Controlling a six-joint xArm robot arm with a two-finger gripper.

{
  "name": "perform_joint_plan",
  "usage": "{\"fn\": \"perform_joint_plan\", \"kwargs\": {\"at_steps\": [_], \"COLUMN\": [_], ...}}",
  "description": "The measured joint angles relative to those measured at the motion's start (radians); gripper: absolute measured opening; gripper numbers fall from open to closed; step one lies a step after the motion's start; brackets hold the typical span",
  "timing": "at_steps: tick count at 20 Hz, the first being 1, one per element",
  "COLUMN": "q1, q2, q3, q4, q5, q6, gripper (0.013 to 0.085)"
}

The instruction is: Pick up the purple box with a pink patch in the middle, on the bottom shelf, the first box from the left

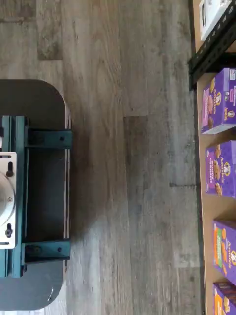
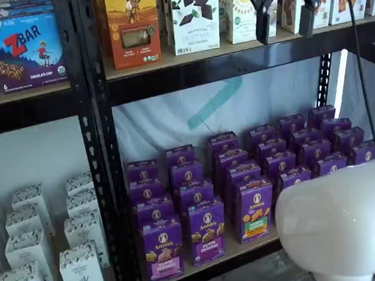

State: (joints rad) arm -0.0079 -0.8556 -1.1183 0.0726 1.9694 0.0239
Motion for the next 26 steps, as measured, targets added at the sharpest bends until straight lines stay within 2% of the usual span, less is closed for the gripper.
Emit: {"fn": "perform_joint_plan", "kwargs": {"at_steps": [9,13,20,24,26], "q1": [0.033,0.03,0.04,0.071,0.074], "q2": [-0.008,-0.005,-0.013,-0.022,-0.022], "q3": [0.079,0.124,0.231,0.313,0.355], "q4": [-0.007,0.0,-0.012,-0.05,-0.044], "q5": [-0.071,-0.111,-0.216,-0.295,-0.329], "q6": [0.028,0.025,0.027,0.05,0.053], "gripper": [0.085,0.085,0.085,0.085,0.085]}}
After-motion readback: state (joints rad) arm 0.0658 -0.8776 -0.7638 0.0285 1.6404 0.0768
